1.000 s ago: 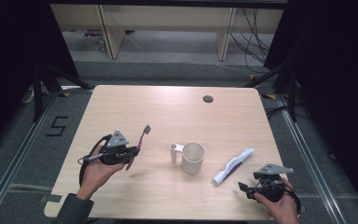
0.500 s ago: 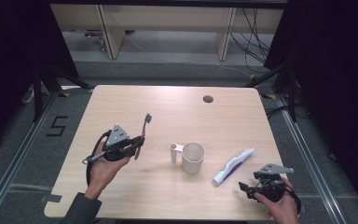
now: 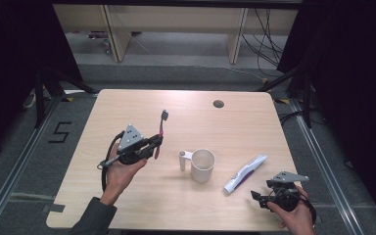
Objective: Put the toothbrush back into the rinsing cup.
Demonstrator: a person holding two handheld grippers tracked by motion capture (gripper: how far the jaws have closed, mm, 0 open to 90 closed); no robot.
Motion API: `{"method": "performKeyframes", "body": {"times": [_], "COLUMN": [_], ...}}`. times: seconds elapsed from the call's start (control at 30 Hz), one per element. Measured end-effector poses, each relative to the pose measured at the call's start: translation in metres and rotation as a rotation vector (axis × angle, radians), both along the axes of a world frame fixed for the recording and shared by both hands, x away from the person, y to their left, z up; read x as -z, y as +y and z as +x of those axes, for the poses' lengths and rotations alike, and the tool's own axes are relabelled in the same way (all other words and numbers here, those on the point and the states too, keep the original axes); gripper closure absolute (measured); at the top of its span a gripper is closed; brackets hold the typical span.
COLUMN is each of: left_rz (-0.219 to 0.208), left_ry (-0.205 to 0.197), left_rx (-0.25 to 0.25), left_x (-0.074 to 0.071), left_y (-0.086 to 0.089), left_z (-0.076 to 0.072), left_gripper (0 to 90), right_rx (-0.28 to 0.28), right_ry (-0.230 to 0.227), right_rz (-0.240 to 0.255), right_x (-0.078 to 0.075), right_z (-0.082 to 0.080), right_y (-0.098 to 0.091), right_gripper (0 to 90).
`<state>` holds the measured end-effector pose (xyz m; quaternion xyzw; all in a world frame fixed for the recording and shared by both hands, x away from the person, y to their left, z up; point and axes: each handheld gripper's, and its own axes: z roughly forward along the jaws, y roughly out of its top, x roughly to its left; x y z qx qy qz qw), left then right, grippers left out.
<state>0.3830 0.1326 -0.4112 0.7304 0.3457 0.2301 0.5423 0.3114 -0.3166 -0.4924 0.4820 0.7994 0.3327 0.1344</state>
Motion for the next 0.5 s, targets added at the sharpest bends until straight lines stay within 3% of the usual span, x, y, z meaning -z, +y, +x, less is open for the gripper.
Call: {"method": "performKeyframes", "body": {"times": [0.37, 0.47, 0.5], "left_rz": [-0.018, -0.029, -0.033], "left_ry": [0.005, 0.004, 0.005], "left_rx": [0.031, 0.035, 0.037], "left_x": [-0.001, -0.002, -0.002], "left_y": [-0.011, -0.014, -0.015], "left_z": [0.005, 0.006, 0.006], "left_gripper": [82.7, 82.7, 82.7], "right_rx": [-0.018, 0.009, -0.027], "right_ry": [-0.016, 0.023, -0.021], "right_rz": [-0.011, -0.001, -0.006], "right_x": [0.0, -0.001, 0.0], "right_z": [0.001, -0.001, 0.002], "right_y": [-0.002, 0.0, -0.002], "right_gripper": [24.6, 24.6, 24.6]}}
